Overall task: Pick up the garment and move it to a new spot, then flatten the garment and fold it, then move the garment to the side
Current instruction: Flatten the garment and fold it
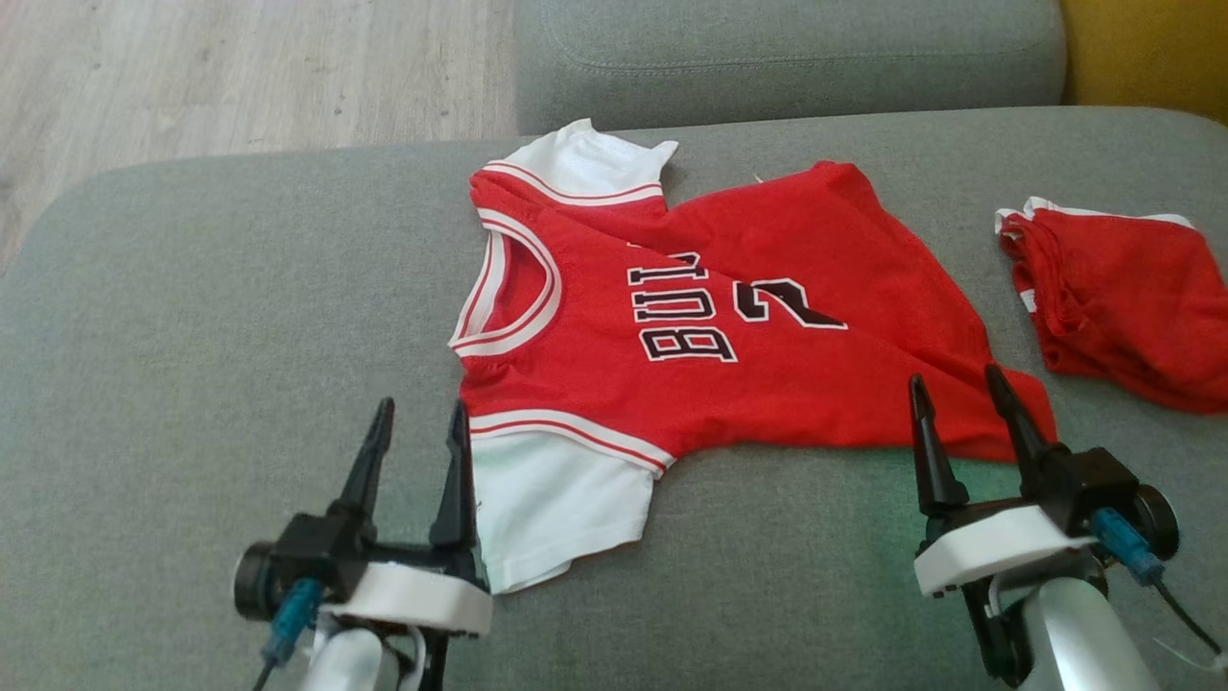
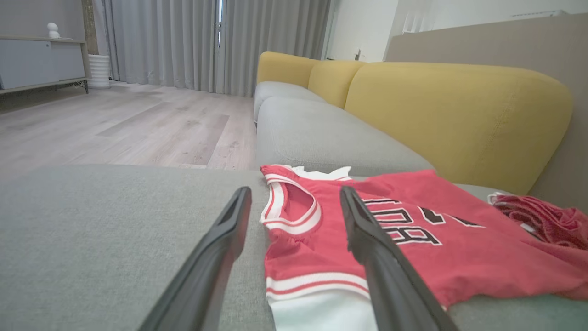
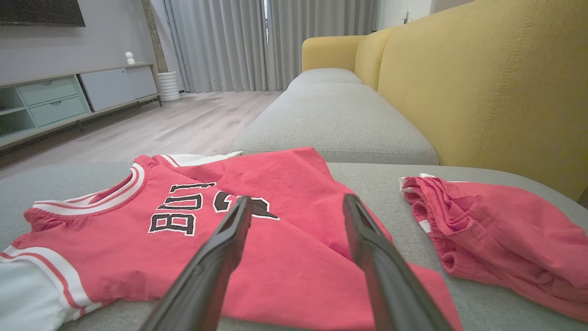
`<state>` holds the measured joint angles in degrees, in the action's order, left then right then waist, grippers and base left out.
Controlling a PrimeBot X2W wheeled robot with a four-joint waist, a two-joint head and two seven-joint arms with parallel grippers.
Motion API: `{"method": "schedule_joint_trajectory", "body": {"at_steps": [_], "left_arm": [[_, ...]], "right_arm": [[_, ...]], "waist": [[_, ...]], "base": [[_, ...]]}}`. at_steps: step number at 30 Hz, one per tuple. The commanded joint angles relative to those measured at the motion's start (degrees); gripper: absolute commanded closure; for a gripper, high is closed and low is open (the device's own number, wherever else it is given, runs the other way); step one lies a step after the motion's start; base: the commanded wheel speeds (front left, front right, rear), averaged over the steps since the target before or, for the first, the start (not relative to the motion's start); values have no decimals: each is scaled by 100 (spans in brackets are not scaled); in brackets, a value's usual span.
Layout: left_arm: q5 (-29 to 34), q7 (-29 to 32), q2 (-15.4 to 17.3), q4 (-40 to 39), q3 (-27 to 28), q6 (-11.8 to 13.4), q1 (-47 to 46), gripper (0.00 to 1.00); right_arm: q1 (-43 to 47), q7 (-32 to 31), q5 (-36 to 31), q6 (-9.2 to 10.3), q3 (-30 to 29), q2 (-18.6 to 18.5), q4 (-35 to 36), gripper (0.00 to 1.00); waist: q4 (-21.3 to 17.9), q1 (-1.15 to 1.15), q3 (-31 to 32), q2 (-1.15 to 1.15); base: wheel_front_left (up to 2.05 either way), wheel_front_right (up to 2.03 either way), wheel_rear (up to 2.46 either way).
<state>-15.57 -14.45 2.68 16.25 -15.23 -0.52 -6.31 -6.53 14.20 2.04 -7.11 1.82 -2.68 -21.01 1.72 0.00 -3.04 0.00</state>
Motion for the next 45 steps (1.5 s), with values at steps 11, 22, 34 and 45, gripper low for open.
{"method": "schedule_joint_trajectory", "body": {"at_steps": [11,22,34,45], "left_arm": [[-49,205,20,968,-159,148,-244,0],[-149,1129,22,1502,-520,154,-331,0],[-320,1106,84,1394,-353,304,-531,100],[-501,48,185,823,213,496,-570,100]], "right_arm": [[-209,78,121,-37,213,-20,249,0],[-256,79,176,-37,297,-20,267,0],[-360,79,81,-37,120,-20,-67,0],[-316,-253,7,-37,-124,-20,-580,0]], "waist": [[30,0,-27,0],[-90,0,-133,0],[-121,0,-234,0],[-12,0,-168,0]], "base": [[0,0,0],[0,0,0],[0,0,0],[0,0,0]]}}
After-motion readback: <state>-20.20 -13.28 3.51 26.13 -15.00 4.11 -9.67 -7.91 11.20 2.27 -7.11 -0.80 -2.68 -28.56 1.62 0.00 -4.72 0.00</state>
